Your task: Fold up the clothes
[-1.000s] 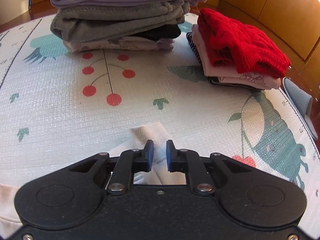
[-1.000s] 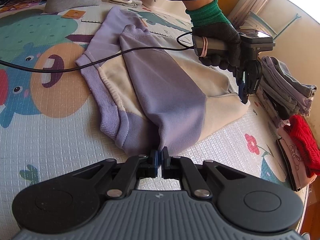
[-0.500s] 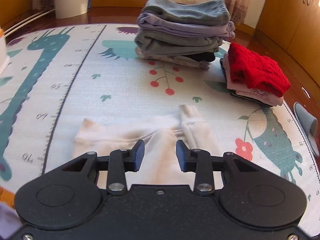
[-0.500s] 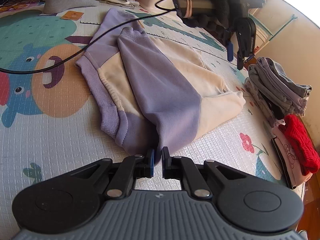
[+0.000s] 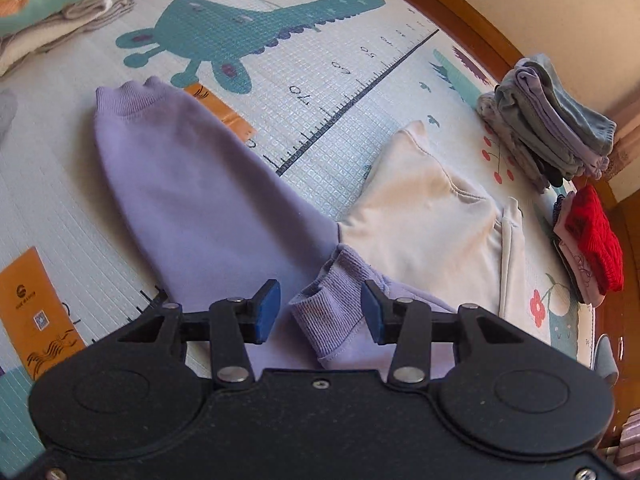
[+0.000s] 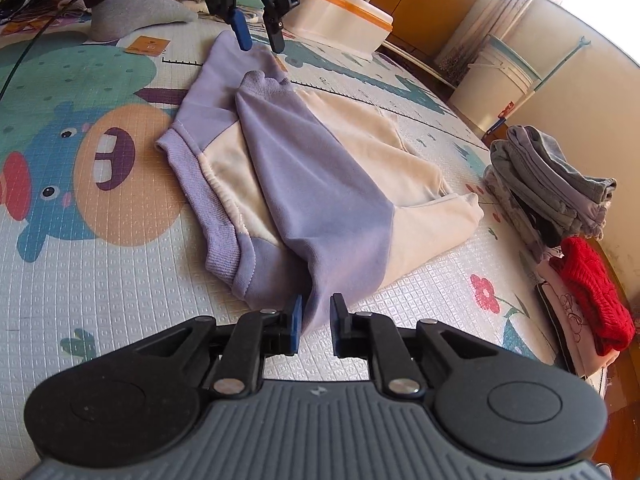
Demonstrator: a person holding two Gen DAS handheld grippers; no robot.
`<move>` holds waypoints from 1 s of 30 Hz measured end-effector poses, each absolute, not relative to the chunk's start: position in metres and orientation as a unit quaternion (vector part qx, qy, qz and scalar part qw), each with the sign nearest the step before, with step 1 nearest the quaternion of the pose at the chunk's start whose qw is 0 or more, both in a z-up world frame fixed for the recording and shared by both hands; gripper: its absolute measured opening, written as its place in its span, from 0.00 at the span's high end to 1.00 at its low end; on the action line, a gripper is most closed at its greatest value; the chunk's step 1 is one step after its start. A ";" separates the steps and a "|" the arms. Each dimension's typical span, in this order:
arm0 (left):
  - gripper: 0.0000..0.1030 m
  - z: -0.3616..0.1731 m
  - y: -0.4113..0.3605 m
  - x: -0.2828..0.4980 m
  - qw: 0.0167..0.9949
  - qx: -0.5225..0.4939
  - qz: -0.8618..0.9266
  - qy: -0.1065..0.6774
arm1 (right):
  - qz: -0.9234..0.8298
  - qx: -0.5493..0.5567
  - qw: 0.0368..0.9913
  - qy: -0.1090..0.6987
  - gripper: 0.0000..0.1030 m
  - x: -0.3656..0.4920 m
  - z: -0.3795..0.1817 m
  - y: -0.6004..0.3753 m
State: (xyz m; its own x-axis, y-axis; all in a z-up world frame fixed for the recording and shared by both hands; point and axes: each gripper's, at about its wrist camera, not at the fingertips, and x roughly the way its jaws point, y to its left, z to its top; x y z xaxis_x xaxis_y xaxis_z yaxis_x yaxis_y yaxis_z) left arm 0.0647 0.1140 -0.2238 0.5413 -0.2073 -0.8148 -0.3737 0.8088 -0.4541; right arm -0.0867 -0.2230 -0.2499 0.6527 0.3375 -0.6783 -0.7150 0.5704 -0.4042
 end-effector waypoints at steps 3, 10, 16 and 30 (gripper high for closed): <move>0.59 -0.240 0.118 0.058 0.802 -0.349 0.061 0.482 | 0.309 -0.342 0.842 0.279 0.85 -0.085 -0.252 -0.222; 0.64 -0.256 0.116 0.050 0.786 -0.401 0.052 0.468 | 0.309 -0.337 0.840 0.291 0.84 -0.084 -0.259 -0.223; 0.99 -0.240 0.103 0.056 0.813 -0.380 0.006 0.442 | 0.306 -0.335 0.841 0.294 0.83 -0.084 -0.260 -0.222; 0.99 -0.208 0.098 0.073 0.853 -0.331 -0.035 0.403 | 0.338 -0.327 0.836 0.283 0.74 -0.093 -0.248 -0.225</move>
State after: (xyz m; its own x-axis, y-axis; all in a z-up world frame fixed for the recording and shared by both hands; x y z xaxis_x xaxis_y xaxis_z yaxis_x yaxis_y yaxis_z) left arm 0.0735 0.0984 -0.2081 0.6730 -0.3256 -0.6642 -0.2070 0.7791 -0.5917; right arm -0.0928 -0.2245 -0.2475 0.6113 0.3802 -0.6941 -0.7500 0.5584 -0.3546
